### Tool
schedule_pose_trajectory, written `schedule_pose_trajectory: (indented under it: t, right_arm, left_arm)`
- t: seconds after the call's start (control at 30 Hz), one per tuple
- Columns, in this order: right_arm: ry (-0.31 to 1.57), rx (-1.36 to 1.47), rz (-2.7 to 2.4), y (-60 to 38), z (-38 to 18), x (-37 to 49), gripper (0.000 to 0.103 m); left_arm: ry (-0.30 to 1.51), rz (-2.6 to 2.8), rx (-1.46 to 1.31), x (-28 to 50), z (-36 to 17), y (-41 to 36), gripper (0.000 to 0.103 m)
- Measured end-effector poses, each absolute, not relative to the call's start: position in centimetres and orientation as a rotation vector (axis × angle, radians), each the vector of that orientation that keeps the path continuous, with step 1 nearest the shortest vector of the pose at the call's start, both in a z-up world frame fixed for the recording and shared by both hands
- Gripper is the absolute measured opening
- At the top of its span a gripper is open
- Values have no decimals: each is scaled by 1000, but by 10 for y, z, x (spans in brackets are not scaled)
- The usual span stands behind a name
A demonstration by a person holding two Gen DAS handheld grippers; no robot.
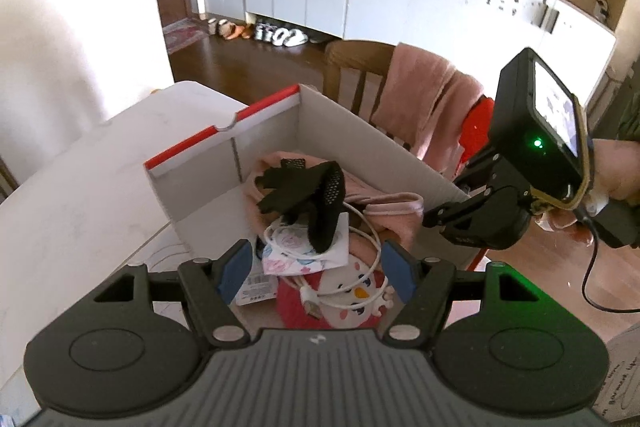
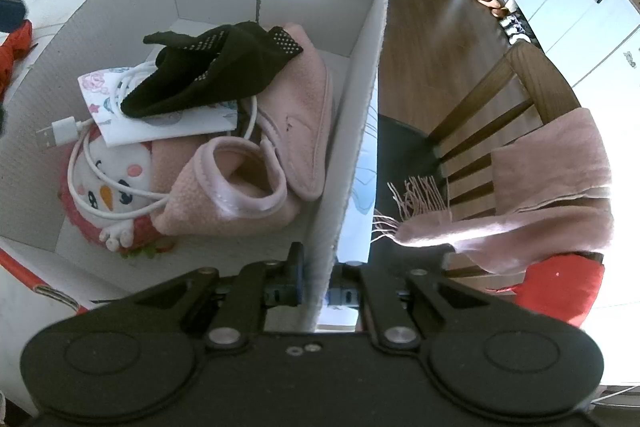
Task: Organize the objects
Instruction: 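Carry the black glove with the left gripper into the box and release, then move the open left gripper back over the red cloth on the table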
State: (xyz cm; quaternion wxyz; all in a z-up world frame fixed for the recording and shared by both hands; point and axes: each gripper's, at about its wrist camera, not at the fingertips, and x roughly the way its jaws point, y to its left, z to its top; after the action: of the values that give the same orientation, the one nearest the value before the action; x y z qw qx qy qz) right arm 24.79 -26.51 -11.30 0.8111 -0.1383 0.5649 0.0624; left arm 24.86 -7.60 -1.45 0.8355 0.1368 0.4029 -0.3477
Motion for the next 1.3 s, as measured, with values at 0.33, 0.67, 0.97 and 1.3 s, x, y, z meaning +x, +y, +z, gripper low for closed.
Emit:
schedule_pose_trajectory:
  t: [0.33,0.67,0.97,1.3]
  right_arm:
    - [1213,-296,127,-269,-112,248,9]
    - [1224,-308,118,-266,-114,249,9]
    - [1232,-314,106,-266,-114,251,11]
    - [1248,-313,85,-268,-120,253,11]
  left_arm:
    - [828,-603,208,233,-4,-23,84]
    - [843,-376,89,226,-18,62,103]
    - [848,-123,54,251,-54,122,103]
    - [951,-68,20,293,-105,149,103]
